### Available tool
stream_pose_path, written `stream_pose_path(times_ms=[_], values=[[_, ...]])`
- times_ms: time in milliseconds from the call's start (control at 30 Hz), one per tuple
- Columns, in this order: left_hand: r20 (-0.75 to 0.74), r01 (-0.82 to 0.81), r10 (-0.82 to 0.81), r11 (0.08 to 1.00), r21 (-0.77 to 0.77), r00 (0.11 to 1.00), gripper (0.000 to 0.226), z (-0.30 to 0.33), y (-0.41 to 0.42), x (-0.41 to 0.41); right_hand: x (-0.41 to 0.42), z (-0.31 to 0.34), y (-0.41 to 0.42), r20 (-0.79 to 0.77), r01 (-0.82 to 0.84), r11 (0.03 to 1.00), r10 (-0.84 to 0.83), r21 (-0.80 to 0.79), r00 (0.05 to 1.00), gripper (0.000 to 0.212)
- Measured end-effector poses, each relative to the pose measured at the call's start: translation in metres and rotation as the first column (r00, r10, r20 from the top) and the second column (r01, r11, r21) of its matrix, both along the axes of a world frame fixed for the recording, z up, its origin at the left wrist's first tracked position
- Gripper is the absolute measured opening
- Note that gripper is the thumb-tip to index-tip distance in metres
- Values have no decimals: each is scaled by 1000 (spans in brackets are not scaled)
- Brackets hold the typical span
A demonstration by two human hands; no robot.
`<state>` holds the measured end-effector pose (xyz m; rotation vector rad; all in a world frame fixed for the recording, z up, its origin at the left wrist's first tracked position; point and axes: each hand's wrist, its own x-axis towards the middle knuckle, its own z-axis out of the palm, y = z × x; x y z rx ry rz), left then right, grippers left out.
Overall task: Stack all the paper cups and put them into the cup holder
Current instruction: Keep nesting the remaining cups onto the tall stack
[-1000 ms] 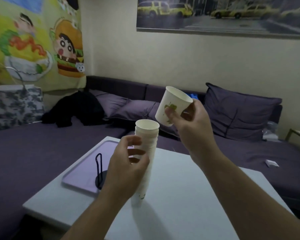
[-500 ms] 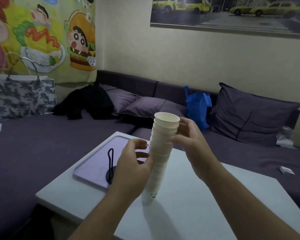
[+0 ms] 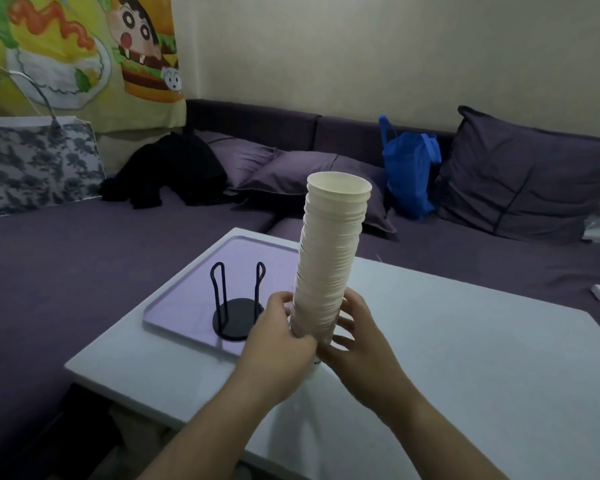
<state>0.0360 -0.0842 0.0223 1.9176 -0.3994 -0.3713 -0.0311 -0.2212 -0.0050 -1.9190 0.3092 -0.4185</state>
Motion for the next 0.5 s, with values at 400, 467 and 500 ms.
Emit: stream_pose_path(times_ms=[400, 467, 500], values=[[-102, 137, -134, 990, 26, 986, 78, -10, -42, -11, -2, -3, -39, -69, 135, 975, -149, -176, 986, 71], [-100, 190, -189, 982, -2, 977, 79, -10, -57, -16, -10, -4, -53, -64, 174, 968, -188, -179, 980, 77], [-100, 207, -207, 978, -11, 973, 79, -10, -64, -19, -14, -6, -60, -59, 186, 965, -200, -187, 978, 78]])
